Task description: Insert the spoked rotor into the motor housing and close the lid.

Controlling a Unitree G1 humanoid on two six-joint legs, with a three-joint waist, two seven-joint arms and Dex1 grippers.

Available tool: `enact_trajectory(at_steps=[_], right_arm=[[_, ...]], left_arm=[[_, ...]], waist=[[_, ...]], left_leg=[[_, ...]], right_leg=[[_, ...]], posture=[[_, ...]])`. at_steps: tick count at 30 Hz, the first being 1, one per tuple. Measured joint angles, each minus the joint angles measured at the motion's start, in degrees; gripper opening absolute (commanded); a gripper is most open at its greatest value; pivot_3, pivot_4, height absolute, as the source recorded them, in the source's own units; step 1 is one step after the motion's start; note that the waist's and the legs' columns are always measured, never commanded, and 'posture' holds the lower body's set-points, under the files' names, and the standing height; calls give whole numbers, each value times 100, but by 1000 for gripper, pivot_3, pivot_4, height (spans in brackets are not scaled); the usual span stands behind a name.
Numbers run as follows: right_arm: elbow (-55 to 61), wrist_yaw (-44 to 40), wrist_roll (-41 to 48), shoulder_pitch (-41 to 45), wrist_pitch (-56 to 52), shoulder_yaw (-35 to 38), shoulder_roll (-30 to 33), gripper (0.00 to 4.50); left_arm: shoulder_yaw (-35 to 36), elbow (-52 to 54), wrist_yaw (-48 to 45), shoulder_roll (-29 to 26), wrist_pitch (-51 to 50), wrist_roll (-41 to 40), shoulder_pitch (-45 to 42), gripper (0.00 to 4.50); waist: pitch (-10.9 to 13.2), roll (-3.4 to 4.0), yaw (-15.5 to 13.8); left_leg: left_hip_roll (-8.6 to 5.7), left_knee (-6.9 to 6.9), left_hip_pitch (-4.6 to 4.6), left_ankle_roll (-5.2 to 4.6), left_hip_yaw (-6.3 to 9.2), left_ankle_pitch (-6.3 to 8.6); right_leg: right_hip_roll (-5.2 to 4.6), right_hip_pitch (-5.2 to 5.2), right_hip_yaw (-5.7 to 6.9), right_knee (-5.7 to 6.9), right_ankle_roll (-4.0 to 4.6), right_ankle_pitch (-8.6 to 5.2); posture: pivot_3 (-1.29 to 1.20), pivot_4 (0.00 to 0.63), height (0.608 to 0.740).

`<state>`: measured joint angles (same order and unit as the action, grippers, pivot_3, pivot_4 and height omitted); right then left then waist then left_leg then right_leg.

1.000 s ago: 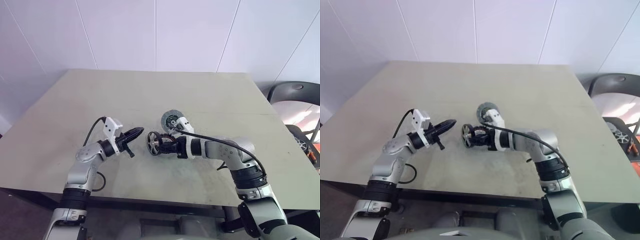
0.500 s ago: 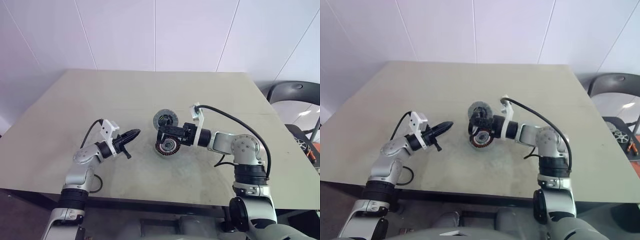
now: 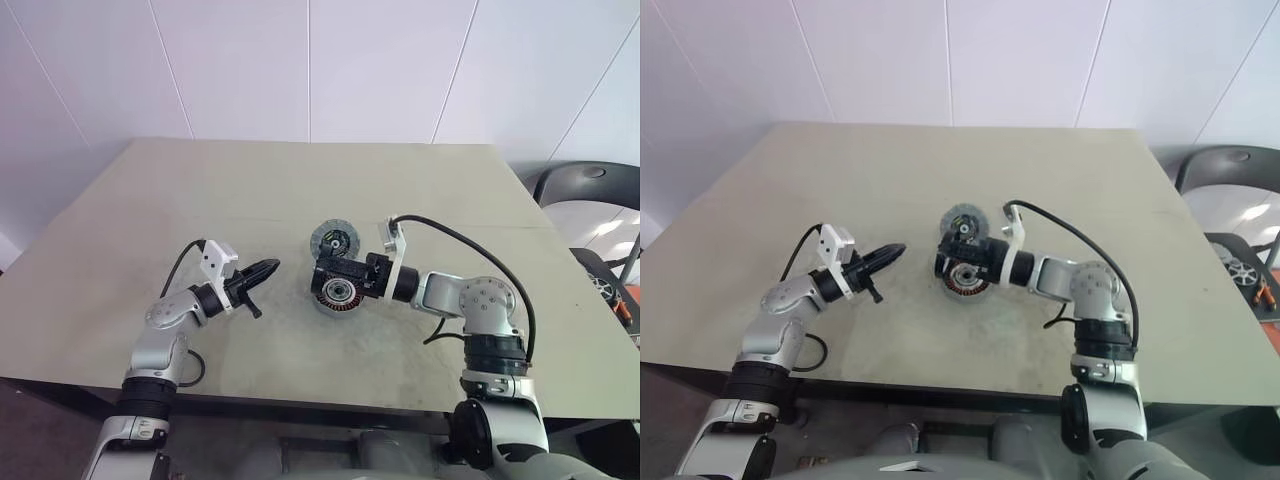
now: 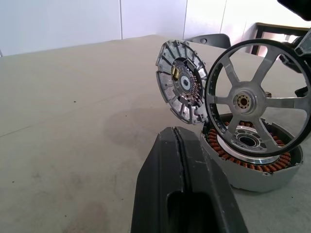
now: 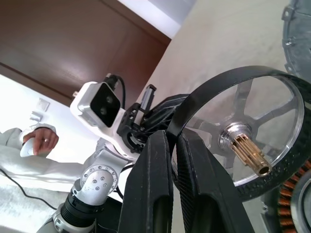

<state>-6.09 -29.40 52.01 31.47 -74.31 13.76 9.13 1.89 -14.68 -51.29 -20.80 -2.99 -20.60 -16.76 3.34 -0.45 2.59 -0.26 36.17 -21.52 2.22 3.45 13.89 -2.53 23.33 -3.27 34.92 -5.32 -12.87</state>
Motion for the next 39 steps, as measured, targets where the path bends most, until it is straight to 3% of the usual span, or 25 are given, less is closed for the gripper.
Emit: enact_trajectory(at_steps=[20, 39], right_arm=[[-300, -18, -227, -174, 450, -186, 96, 272], [-215, -23, 337, -219, 237, 42, -17, 272]], left_arm=[[0, -26, -73, -2, 4, 2, 0, 0], [-1, -209, -111, -1, 127, 10, 0, 0]], waist=[[0, 0, 0], [0, 0, 0]], left_leg=[[0, 2, 1, 0, 0, 0], [0, 0, 1, 0, 0, 0]], right_leg=[[0, -1, 0, 0, 0, 0], [0, 0, 0, 0, 0, 0]], posture=[[0, 0, 740], [0, 0, 740]])
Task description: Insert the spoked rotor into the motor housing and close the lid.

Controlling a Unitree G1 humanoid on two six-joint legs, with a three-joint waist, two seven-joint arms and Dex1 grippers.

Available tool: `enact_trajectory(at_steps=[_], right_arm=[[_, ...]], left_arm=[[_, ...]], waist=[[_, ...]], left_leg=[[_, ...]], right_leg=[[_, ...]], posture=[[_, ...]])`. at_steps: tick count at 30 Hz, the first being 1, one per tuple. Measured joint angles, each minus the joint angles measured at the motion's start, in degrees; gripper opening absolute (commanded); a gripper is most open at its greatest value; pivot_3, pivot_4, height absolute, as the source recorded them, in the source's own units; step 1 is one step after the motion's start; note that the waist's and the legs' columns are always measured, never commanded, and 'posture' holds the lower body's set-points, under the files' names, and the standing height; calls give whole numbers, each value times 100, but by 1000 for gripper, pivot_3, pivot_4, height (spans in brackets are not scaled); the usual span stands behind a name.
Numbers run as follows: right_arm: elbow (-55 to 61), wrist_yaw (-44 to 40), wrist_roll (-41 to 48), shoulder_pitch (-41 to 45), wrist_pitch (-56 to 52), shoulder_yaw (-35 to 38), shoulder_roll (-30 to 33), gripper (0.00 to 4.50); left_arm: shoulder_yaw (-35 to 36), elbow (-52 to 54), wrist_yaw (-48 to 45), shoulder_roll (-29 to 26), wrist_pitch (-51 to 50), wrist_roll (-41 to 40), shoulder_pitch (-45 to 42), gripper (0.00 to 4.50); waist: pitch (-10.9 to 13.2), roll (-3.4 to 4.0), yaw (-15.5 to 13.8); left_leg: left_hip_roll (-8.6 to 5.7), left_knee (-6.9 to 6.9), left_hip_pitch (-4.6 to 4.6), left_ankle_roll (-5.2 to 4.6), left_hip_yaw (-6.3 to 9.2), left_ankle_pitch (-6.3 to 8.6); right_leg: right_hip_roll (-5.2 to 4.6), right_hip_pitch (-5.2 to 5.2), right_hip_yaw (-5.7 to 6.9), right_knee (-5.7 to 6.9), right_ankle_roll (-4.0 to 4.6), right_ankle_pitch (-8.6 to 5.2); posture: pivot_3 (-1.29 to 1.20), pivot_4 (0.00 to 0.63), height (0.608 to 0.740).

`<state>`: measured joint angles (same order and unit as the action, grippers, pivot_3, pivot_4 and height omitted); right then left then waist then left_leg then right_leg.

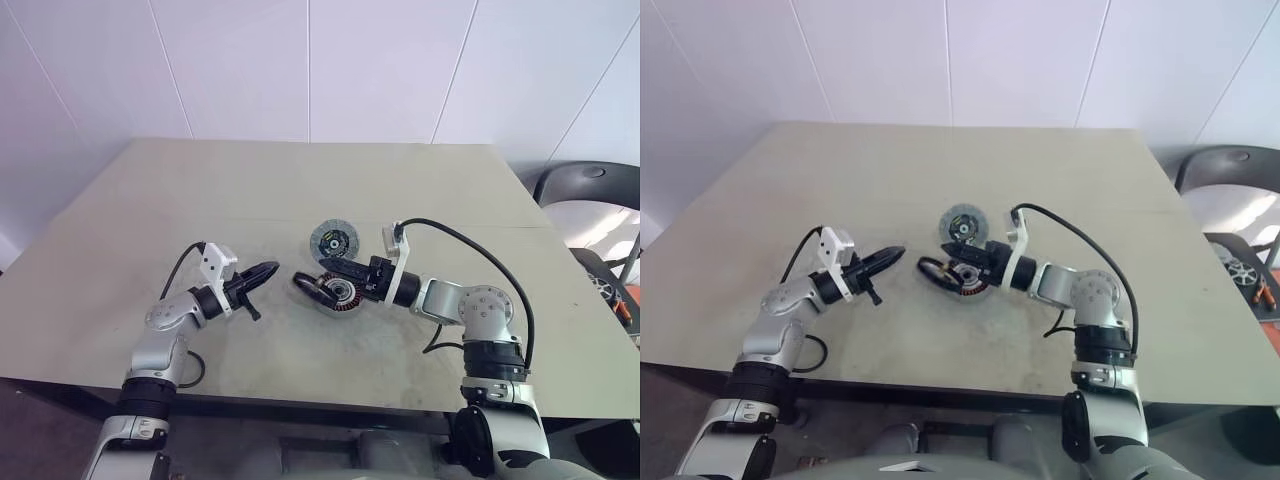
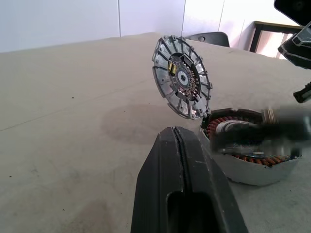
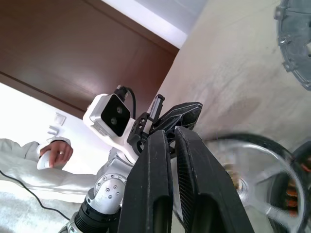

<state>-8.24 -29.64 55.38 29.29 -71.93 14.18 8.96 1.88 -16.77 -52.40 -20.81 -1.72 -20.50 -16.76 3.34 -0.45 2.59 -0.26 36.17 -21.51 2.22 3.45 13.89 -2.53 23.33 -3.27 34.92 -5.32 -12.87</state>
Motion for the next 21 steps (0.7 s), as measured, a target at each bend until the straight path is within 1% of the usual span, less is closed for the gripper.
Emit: enact_trajectory(at_steps=[9, 14, 17, 19, 21], right_arm=[[-9, 65, -85, -39, -13, -25, 28, 272], [565, -270, -159, -143, -11, -587, 364, 272], [951, -377, -453, -159, 148, -1114, 609, 897], [1224, -501, -760, -161, 349, -1573, 871, 1524], [1390, -575, -1016, -160, 491, -1894, 1059, 2254]], left_arm=[[0, -156, -67, 0, 123, 1, -15, 0], [3, -363, -126, -3, 266, 7, -48, 0], [3, -423, -151, -3, 335, 8, -92, 0], [3, -459, -158, -3, 353, 8, -107, 0], [4, -488, -160, -5, 357, 9, -107, 0]], waist=[[0, 0, 0], [0, 0, -1], [0, 0, -1], [0, 0, -2], [0, -1, -3]], left_leg=[[0, 0, 0, 0, 0, 0], [0, -1, -1, 0, 1, 0], [0, 1, -1, 0, 0, 0], [0, 2, -1, 0, -1, 0], [0, 1, -1, 1, -1, 0]], right_leg=[[0, 0, 0, 0, 0, 0], [0, 2, 1, 0, -1, -1], [-1, 1, 0, 0, -1, -2], [-3, 1, 0, -1, -1, -2], [-3, 1, 0, -3, -1, -2]], posture=[[0, 0, 740], [0, 0, 740], [0, 0, 740], [0, 0, 740], [0, 0, 740]])
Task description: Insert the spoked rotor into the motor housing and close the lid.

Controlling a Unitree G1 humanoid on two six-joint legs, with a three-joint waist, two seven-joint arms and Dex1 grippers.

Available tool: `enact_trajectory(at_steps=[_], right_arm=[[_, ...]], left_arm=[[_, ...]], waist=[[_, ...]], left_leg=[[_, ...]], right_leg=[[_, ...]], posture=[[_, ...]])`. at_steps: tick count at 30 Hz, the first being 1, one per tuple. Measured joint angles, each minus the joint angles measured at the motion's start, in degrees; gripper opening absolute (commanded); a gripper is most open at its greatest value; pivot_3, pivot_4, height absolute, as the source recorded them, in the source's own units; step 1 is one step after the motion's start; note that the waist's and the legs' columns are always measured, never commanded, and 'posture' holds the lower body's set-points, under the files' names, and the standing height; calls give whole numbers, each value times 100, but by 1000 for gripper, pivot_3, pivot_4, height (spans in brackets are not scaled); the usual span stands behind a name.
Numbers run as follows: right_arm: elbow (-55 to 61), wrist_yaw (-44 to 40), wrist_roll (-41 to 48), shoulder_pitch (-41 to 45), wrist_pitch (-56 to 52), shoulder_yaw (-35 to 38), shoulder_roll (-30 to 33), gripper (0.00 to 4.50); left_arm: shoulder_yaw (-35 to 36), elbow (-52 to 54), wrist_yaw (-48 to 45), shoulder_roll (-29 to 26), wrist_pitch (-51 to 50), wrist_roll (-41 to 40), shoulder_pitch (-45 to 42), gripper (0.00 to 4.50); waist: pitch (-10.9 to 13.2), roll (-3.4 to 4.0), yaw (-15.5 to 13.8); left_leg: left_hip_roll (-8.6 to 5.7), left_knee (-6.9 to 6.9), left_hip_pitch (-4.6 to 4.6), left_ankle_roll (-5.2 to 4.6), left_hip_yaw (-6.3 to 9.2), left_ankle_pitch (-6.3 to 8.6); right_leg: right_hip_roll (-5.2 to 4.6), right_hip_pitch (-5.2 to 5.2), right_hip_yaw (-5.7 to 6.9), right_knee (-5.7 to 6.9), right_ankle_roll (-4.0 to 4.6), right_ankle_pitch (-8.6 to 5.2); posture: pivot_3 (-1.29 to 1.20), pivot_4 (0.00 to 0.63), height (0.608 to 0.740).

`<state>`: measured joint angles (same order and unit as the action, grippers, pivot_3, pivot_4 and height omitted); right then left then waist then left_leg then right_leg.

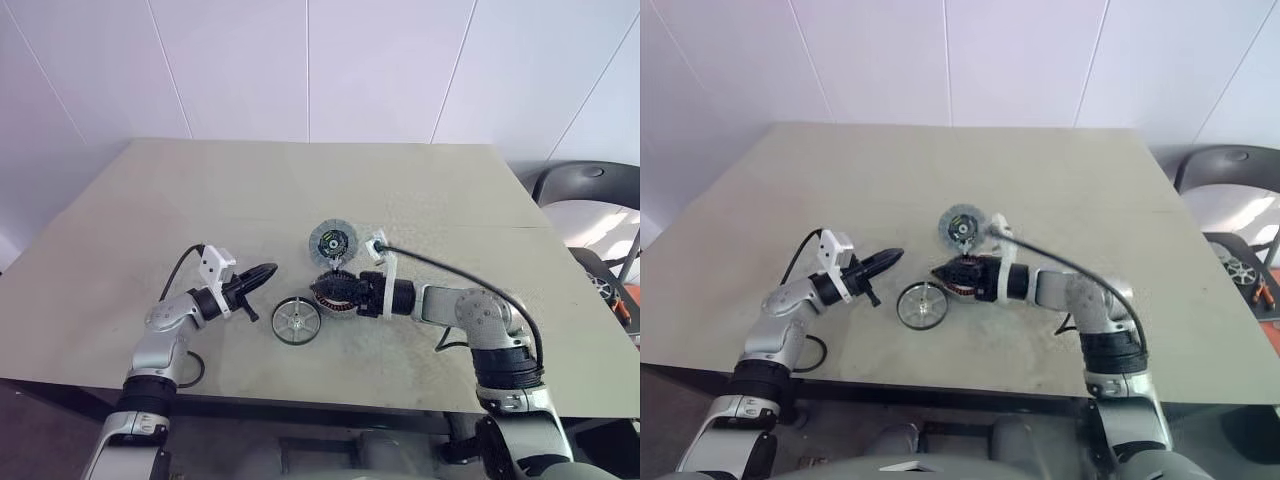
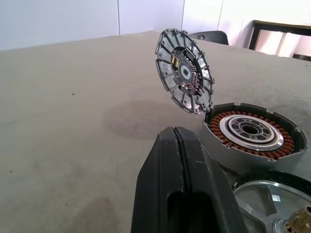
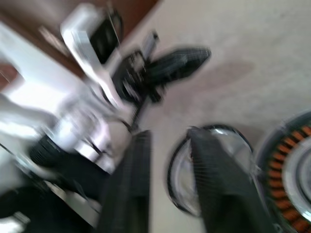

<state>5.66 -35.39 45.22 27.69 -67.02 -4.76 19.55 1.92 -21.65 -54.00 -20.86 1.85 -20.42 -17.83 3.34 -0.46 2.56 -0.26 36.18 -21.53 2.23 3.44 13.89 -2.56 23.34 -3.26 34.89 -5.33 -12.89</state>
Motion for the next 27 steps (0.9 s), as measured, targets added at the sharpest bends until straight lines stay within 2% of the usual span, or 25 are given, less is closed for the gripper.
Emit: enact_trajectory(at_steps=[6, 7, 13, 27], right_arm=[[290, -247, -923, 192, 388, -1174, 624, 4279], [347, -325, -1028, 249, 407, -1335, 675, 4482], [393, -600, -1723, 645, 810, -2133, 804, 4482], [-139, -1263, -2656, 1162, 1701, -2760, 394, 4482]], left_arm=[[1, 0, 5, -18, 3, -1, 0, 0], [1, 4, 10, -19, 0, -1, 0, 0], [0, 141, 67, -27, -36, -2, 12, 0], [-1, 646, 325, -38, -357, -8, 136, 0]], waist=[[0, 0, -2], [0, 0, 0], [1, -2, -2], [0, -3, -2]], left_leg=[[0, -1, -1, 0, 0, 0], [0, -2, -1, 0, 0, 0], [0, 0, -1, 0, 0, 0], [0, 1, 2, 0, 2, 0]], right_leg=[[0, 2, 0, -2, 1, 0], [0, 2, 0, -2, 1, 0], [-1, 2, 2, -3, 1, -1], [1, 0, 2, 3, 0, 0]], posture=[[0, 0, 740], [0, 0, 740], [0, 0, 740], [0, 0, 740]])
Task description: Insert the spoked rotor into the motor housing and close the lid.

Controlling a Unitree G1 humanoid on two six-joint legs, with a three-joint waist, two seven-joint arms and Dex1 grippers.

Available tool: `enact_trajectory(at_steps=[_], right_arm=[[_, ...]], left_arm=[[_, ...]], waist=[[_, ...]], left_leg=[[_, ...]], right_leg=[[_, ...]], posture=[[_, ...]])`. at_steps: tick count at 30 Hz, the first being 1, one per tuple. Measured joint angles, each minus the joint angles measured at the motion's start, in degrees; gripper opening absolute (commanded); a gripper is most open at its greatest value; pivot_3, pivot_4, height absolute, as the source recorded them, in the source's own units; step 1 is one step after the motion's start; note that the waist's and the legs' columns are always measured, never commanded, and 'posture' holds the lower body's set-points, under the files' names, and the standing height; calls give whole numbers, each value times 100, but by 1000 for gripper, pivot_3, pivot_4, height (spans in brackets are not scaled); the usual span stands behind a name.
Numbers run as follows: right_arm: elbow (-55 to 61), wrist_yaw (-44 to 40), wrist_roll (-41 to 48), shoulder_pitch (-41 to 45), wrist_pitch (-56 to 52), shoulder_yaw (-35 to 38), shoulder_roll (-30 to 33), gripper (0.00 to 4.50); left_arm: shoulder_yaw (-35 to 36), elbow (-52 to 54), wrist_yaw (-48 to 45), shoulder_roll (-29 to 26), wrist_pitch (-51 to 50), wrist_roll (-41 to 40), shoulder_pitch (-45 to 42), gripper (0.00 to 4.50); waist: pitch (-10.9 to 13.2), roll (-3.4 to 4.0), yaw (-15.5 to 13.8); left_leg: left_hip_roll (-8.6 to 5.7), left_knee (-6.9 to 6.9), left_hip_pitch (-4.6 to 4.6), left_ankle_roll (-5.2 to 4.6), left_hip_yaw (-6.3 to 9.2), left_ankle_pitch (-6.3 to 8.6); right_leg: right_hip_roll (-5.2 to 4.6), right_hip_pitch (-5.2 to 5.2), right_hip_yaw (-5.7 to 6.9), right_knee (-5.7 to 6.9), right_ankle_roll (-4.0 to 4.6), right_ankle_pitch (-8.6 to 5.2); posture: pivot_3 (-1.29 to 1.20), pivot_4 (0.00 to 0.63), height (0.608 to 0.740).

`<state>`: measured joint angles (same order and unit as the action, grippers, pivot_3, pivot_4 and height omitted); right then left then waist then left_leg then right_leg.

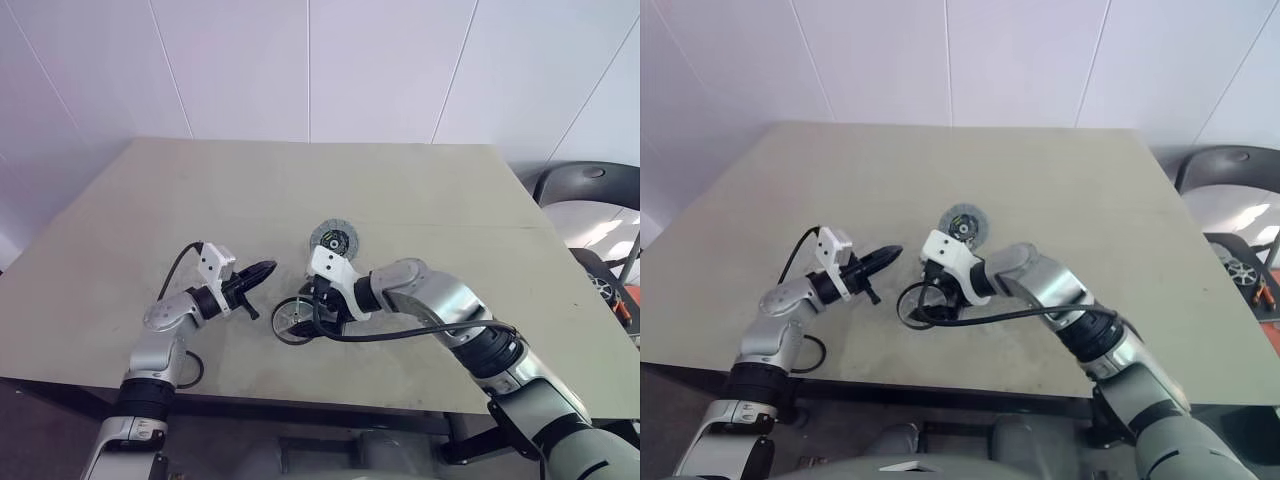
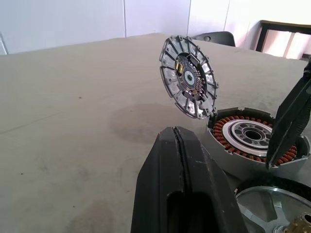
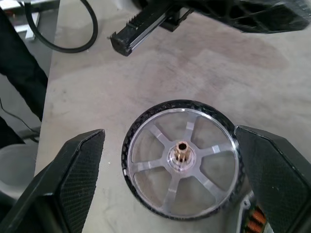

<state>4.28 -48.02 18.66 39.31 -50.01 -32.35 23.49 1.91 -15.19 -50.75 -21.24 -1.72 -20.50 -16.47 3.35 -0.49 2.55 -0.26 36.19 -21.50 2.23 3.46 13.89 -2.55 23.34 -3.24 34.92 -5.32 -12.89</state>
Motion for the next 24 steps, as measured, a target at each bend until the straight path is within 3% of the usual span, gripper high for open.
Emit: enact_trajectory(at_steps=[1, 4, 14, 24], right_arm=[[-105, -22, -112, 32, 73, -113, -26, 4482], [-410, -43, -416, 53, 286, -317, -121, 3870], [-939, -217, -1078, 54, 880, -512, -311, 417], [-965, -356, -1047, -34, 809, -219, -430, 299]], left_arm=[[0, 67, 22, 0, -47, -1, -1, 0], [0, 217, 79, -3, -155, -6, 0, 0], [0, 489, 197, -5, -408, -14, 3, 0], [0, 494, 224, -5, -410, -13, 3, 0]], waist=[[0, 0, 0], [0, 0, -1], [-1, 0, 0], [-1, -1, -1]], left_leg=[[0, 0, 0, 0, 0, 0], [0, -1, -1, 0, 0, 0], [0, 0, 4, 0, 1, 0], [0, 0, 4, 0, 2, 0]], right_leg=[[0, 0, 0, 0, 0, 0], [0, 0, 0, 0, 0, 0], [1, 0, 0, 9, 0, 0], [2, -1, 1, 10, 0, 1]], posture=[[0, 0, 740], [0, 0, 740], [0, 0, 740], [0, 0, 740]])
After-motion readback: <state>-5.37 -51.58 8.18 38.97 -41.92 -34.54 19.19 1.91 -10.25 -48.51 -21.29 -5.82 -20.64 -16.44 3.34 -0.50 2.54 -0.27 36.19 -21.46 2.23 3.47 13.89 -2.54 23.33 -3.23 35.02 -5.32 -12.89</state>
